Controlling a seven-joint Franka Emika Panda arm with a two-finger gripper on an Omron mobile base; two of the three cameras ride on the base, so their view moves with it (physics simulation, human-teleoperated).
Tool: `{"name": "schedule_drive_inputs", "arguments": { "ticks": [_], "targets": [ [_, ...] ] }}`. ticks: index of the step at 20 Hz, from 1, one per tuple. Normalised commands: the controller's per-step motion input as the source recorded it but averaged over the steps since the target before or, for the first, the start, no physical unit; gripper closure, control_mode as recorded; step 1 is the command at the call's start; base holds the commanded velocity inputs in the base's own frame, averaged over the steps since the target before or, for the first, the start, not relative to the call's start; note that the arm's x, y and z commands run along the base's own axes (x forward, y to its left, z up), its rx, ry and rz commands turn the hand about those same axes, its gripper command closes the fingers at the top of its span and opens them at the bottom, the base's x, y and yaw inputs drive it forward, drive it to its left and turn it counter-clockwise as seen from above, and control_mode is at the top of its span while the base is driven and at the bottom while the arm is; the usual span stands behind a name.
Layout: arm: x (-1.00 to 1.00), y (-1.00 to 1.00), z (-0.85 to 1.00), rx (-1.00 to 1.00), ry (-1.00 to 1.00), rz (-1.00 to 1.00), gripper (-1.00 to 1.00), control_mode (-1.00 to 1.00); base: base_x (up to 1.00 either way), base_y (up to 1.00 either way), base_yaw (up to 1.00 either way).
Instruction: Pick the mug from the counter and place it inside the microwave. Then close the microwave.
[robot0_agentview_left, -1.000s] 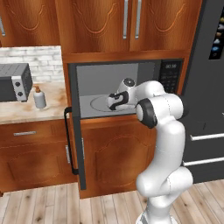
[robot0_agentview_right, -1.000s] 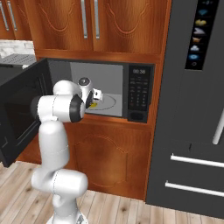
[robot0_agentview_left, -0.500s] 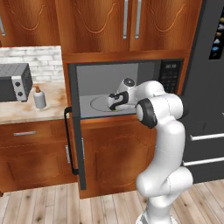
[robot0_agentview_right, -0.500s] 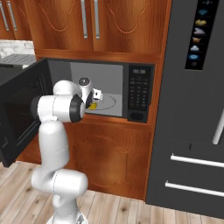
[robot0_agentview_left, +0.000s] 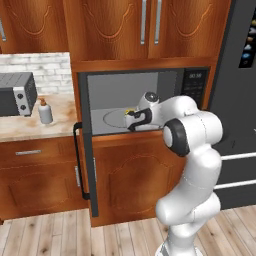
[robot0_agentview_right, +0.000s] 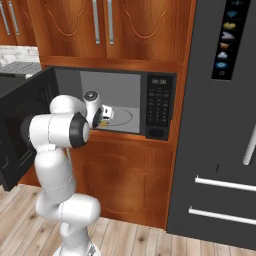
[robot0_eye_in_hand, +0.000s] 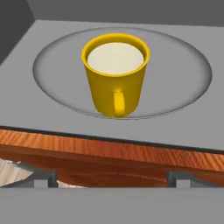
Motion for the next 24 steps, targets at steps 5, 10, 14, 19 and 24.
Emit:
{"name": "schedule_drive_inputs", "arguments": {
  "ticks": [5, 10, 14, 19, 24],
  "targets": [
    [-0.63, -0.04, 0.39, 0.0, 0.0, 0.0, -1.0, -1.0, 0.0, 0.0, 0.0],
    [-0.72, -0.13, 0.65, 0.0, 0.0, 0.01, -1.0, -1.0, 0.0, 0.0, 0.0],
    [-0.92, -0.15, 0.59, 0.0, 0.0, 0.0, -1.0, -1.0, 0.0, 0.0, 0.0],
    [-0.83, -0.01, 0.58, 0.0, 0.0, 0.0, -1.0, -1.0, 0.0, 0.0, 0.0],
    [-0.84, -0.01, 0.27, 0.0, -0.1, 0.0, -1.0, -1.0, 0.0, 0.0, 0.0]
  ]
}}
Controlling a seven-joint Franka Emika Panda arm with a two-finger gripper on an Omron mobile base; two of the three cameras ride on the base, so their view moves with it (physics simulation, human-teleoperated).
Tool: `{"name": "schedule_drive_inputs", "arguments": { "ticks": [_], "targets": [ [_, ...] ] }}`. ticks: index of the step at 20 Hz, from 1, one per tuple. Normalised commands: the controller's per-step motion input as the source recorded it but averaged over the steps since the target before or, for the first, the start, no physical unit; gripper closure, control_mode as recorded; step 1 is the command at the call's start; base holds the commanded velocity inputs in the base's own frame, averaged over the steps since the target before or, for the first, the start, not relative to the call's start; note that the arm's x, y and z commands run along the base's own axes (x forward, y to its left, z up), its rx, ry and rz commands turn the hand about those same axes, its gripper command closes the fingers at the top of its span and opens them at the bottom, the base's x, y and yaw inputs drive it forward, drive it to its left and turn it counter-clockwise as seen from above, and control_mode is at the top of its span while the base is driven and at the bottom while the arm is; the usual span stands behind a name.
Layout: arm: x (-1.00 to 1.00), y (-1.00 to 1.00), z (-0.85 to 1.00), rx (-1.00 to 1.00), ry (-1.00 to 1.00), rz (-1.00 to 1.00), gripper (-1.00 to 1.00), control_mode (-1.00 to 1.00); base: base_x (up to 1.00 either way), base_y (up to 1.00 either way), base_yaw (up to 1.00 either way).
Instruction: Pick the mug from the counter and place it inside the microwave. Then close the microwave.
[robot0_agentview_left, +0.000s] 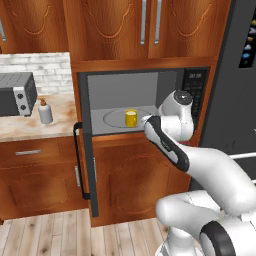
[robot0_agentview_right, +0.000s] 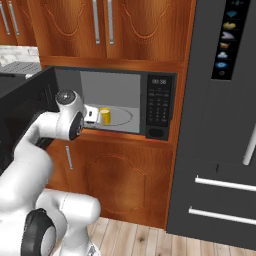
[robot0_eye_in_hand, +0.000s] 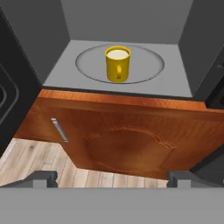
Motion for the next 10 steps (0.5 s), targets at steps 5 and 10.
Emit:
{"name": "schedule_drive_inputs", "arguments": {
  "ticks": [5, 10],
  "targets": [
    [-0.85, 0.0, 0.25, 0.0, -0.14, 0.0, -1.0, -1.0, 0.0, 0.0, 0.0],
    [-0.8, 0.0, 0.18, 0.0, -0.23, 0.0, -1.0, -1.0, 0.0, 0.0, 0.0]
  ]
}}
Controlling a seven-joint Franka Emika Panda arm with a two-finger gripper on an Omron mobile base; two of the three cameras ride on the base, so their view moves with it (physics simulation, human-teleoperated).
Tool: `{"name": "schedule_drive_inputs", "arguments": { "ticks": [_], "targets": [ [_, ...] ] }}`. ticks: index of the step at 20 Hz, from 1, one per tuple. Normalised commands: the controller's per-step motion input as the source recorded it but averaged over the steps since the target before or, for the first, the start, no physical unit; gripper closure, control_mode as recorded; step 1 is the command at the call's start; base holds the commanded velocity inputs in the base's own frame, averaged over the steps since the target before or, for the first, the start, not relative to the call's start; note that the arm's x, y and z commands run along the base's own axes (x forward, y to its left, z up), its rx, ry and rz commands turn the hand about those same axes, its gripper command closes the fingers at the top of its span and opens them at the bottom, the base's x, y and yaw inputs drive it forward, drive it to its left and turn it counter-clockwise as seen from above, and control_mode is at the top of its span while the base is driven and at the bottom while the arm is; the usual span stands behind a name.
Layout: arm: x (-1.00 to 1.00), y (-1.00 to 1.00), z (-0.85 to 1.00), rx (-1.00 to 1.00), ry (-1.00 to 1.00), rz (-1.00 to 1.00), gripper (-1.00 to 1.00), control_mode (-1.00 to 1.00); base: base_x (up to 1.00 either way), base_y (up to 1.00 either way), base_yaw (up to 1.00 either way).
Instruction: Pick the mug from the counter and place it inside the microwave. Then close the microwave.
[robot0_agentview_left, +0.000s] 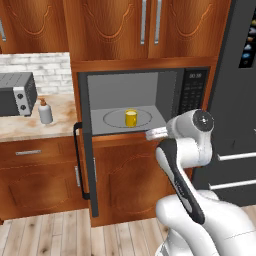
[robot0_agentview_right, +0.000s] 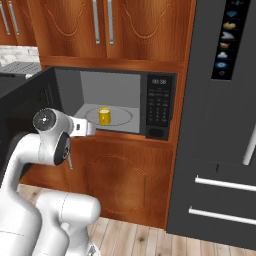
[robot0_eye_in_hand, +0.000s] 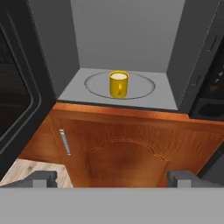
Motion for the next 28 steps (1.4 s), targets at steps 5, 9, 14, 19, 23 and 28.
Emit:
{"name": "schedule_drive_inputs", "arguments": {
  "ticks": [5, 9, 14, 19, 23, 28],
  "targets": [
    [-0.78, 0.02, 0.49, 0.0, -0.09, 0.0, -1.0, -1.0, 0.0, 0.0, 0.0],
    [-0.8, 0.0, 0.56, 0.0, 0.0, 0.0, -1.0, -1.0, 0.0, 0.0, 0.0],
    [-0.87, 0.0, 0.37, 0.0, -0.06, 0.0, -1.0, -1.0, 0.0, 0.0, 0.0],
    [-0.8, 0.01, 0.15, 0.0, -0.19, 0.0, -1.0, -1.0, 0.0, 0.0, 0.0],
    [-0.31, 0.14, 0.07, 0.0, -0.23, 0.0, -1.0, -1.0, 0.0, 0.0, 0.0],
    [-0.69, 0.03, 0.13, 0.0, -0.38, -0.03, -1.0, -1.0, 0.0, 0.0, 0.0]
  ]
}}
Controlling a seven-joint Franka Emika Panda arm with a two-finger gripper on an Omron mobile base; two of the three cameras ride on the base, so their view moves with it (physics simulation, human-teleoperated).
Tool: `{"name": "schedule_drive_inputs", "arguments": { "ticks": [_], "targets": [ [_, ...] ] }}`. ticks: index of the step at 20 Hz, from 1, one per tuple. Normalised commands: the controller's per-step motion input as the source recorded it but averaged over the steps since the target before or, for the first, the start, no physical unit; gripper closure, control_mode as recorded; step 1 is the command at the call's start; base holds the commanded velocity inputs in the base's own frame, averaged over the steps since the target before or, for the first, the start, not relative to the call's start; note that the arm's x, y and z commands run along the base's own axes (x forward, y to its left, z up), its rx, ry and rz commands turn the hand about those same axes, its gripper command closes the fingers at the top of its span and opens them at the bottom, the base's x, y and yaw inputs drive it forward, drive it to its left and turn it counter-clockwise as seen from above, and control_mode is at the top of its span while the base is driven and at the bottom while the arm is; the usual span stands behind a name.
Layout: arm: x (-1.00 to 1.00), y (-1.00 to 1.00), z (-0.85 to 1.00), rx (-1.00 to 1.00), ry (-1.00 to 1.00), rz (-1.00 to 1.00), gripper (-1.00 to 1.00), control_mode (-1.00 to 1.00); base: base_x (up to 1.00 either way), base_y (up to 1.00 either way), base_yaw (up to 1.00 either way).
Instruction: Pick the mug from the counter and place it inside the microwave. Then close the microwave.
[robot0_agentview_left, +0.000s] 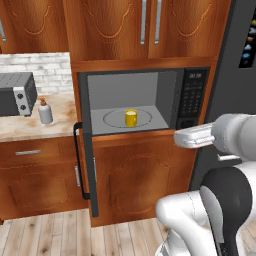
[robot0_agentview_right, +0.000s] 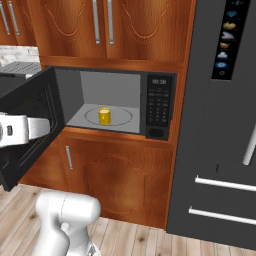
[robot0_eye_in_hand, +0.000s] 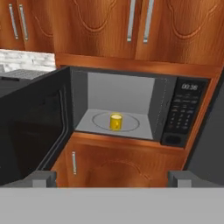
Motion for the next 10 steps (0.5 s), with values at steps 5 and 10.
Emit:
{"name": "schedule_drive_inputs", "arguments": {
  "ticks": [5, 10],
  "targets": [
    [-0.7, 0.03, 0.18, 0.0, -0.43, -0.06, -1.0, -1.0, 0.0, 0.0, 0.0],
    [-0.67, 0.1, 0.03, 0.0, -0.32, -0.05, -1.0, -1.0, 0.0, 0.0, 0.0]
  ]
}}
